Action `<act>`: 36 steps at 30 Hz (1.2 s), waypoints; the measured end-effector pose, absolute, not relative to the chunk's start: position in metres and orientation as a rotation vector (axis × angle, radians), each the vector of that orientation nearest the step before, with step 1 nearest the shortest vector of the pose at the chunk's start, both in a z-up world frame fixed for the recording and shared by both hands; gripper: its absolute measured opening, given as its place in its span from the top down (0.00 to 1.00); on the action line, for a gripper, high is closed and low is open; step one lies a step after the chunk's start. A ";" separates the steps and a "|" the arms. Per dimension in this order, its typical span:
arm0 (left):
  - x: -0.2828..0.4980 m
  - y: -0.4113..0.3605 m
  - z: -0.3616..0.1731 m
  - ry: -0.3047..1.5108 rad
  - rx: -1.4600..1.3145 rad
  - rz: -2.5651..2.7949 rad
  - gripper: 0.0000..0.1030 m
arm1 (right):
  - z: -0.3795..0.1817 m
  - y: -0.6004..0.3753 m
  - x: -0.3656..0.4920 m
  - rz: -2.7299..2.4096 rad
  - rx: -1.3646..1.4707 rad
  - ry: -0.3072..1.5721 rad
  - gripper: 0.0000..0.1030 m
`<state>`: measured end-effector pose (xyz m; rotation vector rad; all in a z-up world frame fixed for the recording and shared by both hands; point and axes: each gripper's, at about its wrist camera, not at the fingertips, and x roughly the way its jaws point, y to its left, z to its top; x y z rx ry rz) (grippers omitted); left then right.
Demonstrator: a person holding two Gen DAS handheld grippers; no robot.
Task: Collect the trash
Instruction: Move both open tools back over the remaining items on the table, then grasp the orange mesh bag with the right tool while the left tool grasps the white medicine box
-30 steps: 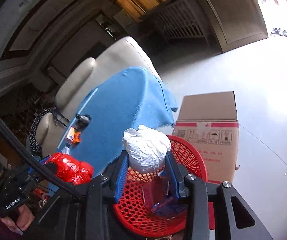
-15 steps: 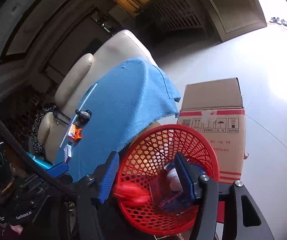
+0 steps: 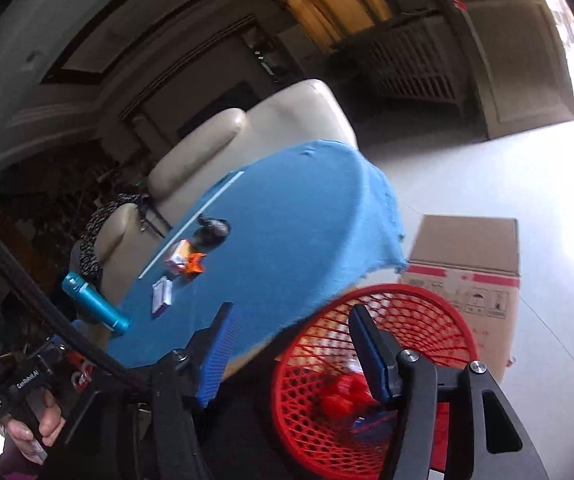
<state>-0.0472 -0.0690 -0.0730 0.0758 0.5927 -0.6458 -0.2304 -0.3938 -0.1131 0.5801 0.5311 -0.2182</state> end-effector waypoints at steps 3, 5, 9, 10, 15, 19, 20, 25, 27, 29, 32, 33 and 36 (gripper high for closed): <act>-0.059 -0.047 -0.068 0.521 -0.013 -0.654 0.12 | -0.102 -0.373 -0.215 -0.173 0.554 0.527 0.41; -0.064 -0.040 -0.066 0.485 -0.031 -0.680 0.07 | -0.096 -0.359 -0.202 -0.141 0.530 0.531 0.41; -0.067 -0.042 -0.067 0.464 -0.001 -0.721 0.07 | -0.084 -0.334 -0.170 -0.081 0.489 0.528 0.41; -0.065 -0.041 -0.067 0.457 0.002 -0.730 0.07 | -0.082 -0.327 -0.161 -0.065 0.481 0.531 0.41; -0.054 -0.024 -0.063 0.405 0.024 -0.632 0.07 | -0.080 -0.304 -0.113 -0.035 0.433 0.571 0.41; -0.027 -0.013 -0.069 0.445 0.048 -0.528 0.07 | -0.084 -0.294 -0.081 -0.012 0.415 0.633 0.41; -0.017 -0.012 -0.075 0.477 0.064 -0.498 0.07 | -0.086 -0.290 -0.069 -0.008 0.398 0.652 0.41; 0.025 -0.002 -0.107 0.582 0.162 -0.358 0.07 | -0.101 -0.278 -0.016 0.019 0.346 0.744 0.41; 0.036 0.006 -0.118 0.598 0.187 -0.316 0.07 | -0.113 -0.271 0.014 0.031 0.331 0.788 0.41; 0.049 0.011 -0.125 0.615 0.203 -0.287 0.07 | -0.126 -0.265 0.044 0.038 0.323 0.831 0.41; 0.068 0.017 -0.133 0.636 0.219 -0.254 0.07 | -0.148 -0.259 0.092 0.038 0.326 0.888 0.41; 0.074 0.020 -0.135 0.642 0.222 -0.246 0.07 | -0.157 -0.257 0.110 0.038 0.334 0.911 0.41; 0.089 0.025 -0.138 0.663 0.219 -0.251 0.07 | -0.177 -0.254 0.158 0.023 0.355 0.951 0.41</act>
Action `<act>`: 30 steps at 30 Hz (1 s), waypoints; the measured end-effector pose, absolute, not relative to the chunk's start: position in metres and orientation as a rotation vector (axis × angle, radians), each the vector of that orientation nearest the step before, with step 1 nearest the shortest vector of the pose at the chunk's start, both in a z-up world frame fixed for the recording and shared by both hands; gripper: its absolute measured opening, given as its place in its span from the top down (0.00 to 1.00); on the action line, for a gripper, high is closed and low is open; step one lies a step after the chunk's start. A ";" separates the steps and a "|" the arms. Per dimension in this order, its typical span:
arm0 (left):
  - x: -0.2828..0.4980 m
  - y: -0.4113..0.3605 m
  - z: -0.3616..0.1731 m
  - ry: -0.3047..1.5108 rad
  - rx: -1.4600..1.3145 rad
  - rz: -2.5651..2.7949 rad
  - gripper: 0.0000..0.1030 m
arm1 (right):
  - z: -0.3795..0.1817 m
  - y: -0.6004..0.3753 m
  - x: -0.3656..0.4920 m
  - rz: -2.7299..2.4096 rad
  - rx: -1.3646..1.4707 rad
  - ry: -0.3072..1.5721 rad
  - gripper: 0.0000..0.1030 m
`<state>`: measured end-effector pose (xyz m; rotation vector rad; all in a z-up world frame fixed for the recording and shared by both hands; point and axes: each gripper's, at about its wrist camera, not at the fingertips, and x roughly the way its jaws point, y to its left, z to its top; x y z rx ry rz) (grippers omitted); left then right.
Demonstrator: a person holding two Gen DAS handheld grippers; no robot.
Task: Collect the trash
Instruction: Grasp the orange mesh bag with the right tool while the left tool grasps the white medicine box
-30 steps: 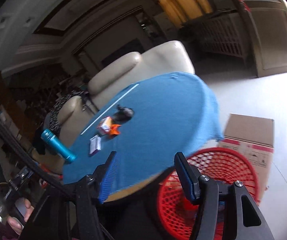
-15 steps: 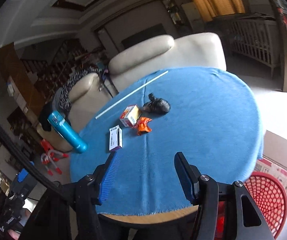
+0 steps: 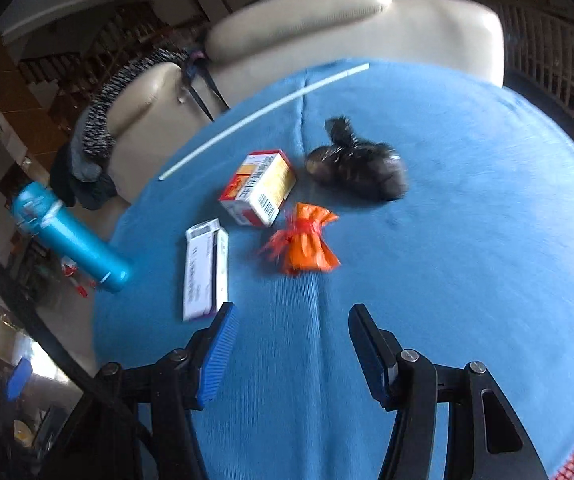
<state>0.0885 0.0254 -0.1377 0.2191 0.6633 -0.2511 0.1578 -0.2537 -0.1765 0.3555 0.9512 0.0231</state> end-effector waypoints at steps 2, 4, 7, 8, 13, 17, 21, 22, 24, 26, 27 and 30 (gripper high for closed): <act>0.103 0.026 -0.138 0.681 0.205 -0.269 0.07 | -0.186 -0.253 0.182 0.003 0.367 0.971 0.41; 0.120 0.026 -0.138 0.703 0.175 -0.280 0.07 | -0.197 -0.251 0.205 -0.038 0.355 1.000 0.41; 0.147 0.024 -0.136 0.741 0.105 -0.294 0.07 | -0.215 -0.249 0.233 -0.090 0.316 1.059 0.50; 0.156 0.022 -0.136 0.751 0.081 -0.299 0.07 | -0.222 -0.248 0.238 -0.089 0.305 1.084 0.61; 0.203 -0.005 -0.147 0.820 0.027 -0.323 0.07 | -0.218 -0.246 0.230 -0.046 0.241 1.032 0.73; 0.234 -0.036 -0.170 0.892 0.019 -0.346 0.07 | -0.219 -0.264 0.208 -0.028 0.278 1.039 0.73; 0.261 -0.061 -0.204 1.013 0.016 -0.310 0.07 | -0.218 -0.276 0.186 -0.029 0.281 1.039 0.73; 0.264 -0.065 -0.212 1.036 0.018 -0.295 0.07 | -0.218 -0.280 0.178 -0.031 0.293 1.042 0.73; 0.269 -0.069 -0.221 1.065 0.013 -0.282 0.07 | -0.219 -0.286 0.161 -0.031 0.318 1.040 0.73; 0.269 -0.069 -0.230 1.088 -0.012 -0.280 0.10 | -0.217 -0.291 0.145 -0.030 0.329 1.034 0.73; 0.267 -0.068 -0.230 1.071 -0.015 -0.273 0.13 | -0.216 -0.291 0.137 -0.024 0.340 1.033 0.73; 0.260 -0.068 -0.227 1.047 0.010 -0.284 0.49 | -0.217 -0.294 0.120 0.009 0.386 1.032 0.73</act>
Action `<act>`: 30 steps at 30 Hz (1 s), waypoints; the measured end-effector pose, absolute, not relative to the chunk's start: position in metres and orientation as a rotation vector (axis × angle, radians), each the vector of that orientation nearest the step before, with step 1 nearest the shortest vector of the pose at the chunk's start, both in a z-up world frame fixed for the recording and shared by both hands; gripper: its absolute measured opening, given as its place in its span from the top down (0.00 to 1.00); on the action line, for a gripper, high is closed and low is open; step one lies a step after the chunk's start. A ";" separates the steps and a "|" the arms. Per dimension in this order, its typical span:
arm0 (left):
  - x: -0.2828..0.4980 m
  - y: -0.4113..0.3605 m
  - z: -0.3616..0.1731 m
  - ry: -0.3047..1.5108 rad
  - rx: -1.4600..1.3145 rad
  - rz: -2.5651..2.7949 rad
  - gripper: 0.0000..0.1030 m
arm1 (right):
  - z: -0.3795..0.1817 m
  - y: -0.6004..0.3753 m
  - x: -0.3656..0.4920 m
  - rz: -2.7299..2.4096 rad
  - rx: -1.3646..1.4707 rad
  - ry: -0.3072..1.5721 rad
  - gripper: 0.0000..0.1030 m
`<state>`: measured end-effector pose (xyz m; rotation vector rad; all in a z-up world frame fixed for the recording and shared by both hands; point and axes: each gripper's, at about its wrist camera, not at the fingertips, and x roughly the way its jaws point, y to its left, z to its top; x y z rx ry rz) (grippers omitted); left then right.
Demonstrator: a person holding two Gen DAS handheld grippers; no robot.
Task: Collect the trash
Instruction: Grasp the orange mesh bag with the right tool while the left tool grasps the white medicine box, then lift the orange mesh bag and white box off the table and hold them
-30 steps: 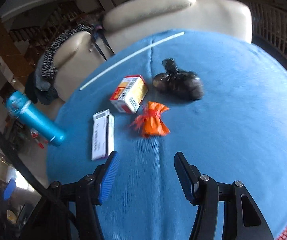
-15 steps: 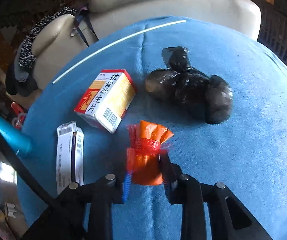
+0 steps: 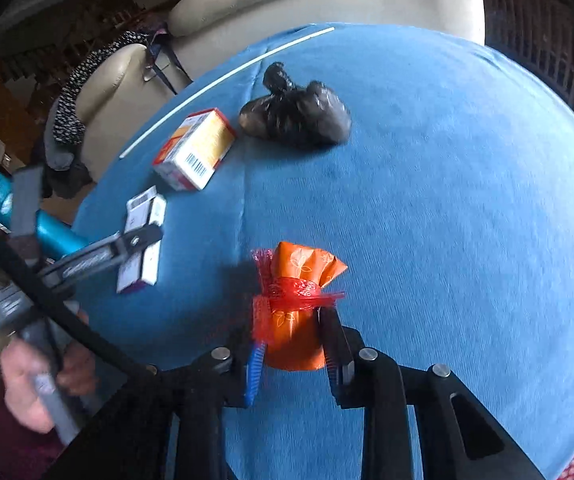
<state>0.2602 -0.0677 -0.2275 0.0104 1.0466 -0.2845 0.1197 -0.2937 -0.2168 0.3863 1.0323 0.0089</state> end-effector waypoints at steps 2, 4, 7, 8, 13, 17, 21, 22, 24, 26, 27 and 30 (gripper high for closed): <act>0.256 -0.063 -0.227 1.058 -0.017 -0.321 0.51 | -0.217 -0.291 0.115 0.014 0.386 1.031 0.72; 0.248 -0.056 -0.226 1.060 -0.027 -0.334 0.52 | -0.216 -0.285 0.111 0.002 0.370 1.030 0.70; 0.232 -0.047 -0.226 1.059 -0.024 -0.349 0.52 | -0.217 -0.276 0.114 0.005 0.376 1.035 0.66; 0.224 -0.043 -0.225 1.056 -0.020 -0.353 0.52 | -0.217 -0.272 0.114 -0.003 0.364 1.031 0.65; 0.185 -0.025 -0.217 1.030 0.017 -0.366 0.52 | -0.221 -0.255 0.109 -0.036 0.272 1.013 0.47; 0.165 -0.021 -0.205 1.011 0.049 -0.367 0.52 | -0.219 -0.249 0.101 -0.069 0.201 0.987 0.66; 0.141 -0.019 -0.191 0.965 0.096 -0.378 0.52 | -0.211 -0.249 0.084 -0.084 0.231 0.975 0.67; 0.137 -0.020 -0.187 0.957 0.101 -0.388 0.52 | -0.209 -0.248 0.081 -0.086 0.227 0.968 0.68; 0.121 -0.022 -0.179 0.930 0.114 -0.401 0.52 | -0.201 -0.245 0.068 -0.086 0.208 0.944 0.71; 0.108 -0.025 -0.172 0.909 0.126 -0.418 0.52 | -0.193 -0.243 0.055 -0.082 0.205 0.921 0.71; 0.102 -0.027 -0.169 0.903 0.128 -0.427 0.52 | -0.189 -0.243 0.048 -0.080 0.203 0.910 0.72; 0.082 -0.036 -0.163 0.881 0.146 -0.462 0.52 | -0.179 -0.242 0.028 -0.084 0.188 0.882 0.72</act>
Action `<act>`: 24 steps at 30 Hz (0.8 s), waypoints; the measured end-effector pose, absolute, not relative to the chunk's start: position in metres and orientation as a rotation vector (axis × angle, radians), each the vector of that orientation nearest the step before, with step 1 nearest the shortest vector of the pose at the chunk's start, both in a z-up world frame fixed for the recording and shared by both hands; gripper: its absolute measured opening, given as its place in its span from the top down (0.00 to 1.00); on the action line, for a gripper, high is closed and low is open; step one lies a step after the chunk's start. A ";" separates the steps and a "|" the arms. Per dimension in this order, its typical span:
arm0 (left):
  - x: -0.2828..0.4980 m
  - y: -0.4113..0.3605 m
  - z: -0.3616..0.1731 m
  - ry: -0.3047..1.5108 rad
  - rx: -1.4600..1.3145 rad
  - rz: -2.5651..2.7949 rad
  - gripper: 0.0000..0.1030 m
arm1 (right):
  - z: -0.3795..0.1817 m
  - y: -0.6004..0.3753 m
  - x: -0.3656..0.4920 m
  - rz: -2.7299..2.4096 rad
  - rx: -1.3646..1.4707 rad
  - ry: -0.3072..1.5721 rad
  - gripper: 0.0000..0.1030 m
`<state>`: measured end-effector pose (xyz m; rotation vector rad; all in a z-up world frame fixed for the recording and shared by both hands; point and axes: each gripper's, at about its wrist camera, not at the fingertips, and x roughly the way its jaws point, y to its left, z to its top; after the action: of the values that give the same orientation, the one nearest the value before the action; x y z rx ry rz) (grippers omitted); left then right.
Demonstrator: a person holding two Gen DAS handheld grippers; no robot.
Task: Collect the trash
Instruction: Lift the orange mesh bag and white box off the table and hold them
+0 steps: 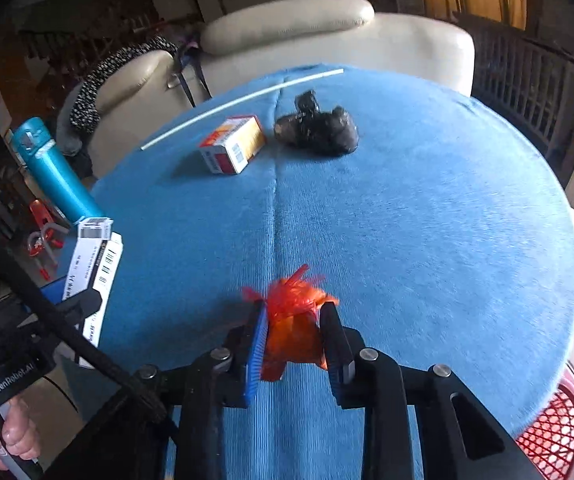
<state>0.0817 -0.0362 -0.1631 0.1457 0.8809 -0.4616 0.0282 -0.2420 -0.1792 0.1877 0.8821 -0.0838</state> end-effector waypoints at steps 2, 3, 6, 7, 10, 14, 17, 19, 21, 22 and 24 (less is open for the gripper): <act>0.072 -0.040 -0.161 0.876 0.156 -0.477 0.52 | -0.177 -0.244 0.017 -0.089 0.190 0.873 0.72; 0.066 -0.043 -0.160 0.873 0.162 -0.487 0.52 | -0.177 -0.247 0.011 -0.095 0.198 0.874 0.72; 0.051 -0.050 -0.157 0.856 0.186 -0.505 0.52 | -0.182 -0.255 -0.005 -0.101 0.223 0.886 0.73; 0.048 -0.052 -0.156 0.853 0.190 -0.510 0.52 | -0.185 -0.257 -0.009 -0.103 0.227 0.890 0.73; 0.037 -0.060 -0.153 0.833 0.214 -0.531 0.52 | -0.192 -0.262 -0.019 -0.110 0.243 0.901 0.73; 0.031 -0.070 -0.152 0.829 0.242 -0.548 0.52 | -0.206 -0.264 -0.021 -0.132 0.232 0.931 0.74; 0.029 -0.075 -0.152 0.834 0.257 -0.544 0.52 | -0.214 -0.263 -0.021 -0.137 0.213 0.935 0.74; 0.028 -0.077 -0.150 0.828 0.260 -0.537 0.52 | -0.214 -0.262 -0.018 -0.136 0.203 0.950 0.72; 0.024 -0.077 -0.146 0.810 0.263 -0.534 0.52 | -0.215 -0.262 -0.015 -0.138 0.196 0.959 0.72; 0.022 -0.076 -0.143 0.801 0.263 -0.532 0.52 | -0.215 -0.262 -0.015 -0.139 0.191 0.963 0.71; 0.018 -0.073 -0.138 0.785 0.260 -0.525 0.52 | -0.216 -0.260 -0.011 -0.137 0.165 0.971 0.71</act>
<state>0.0179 -0.0735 -0.1383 0.2598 0.7847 -0.5248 -0.0112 -0.2600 -0.2158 0.1651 0.9715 -0.1370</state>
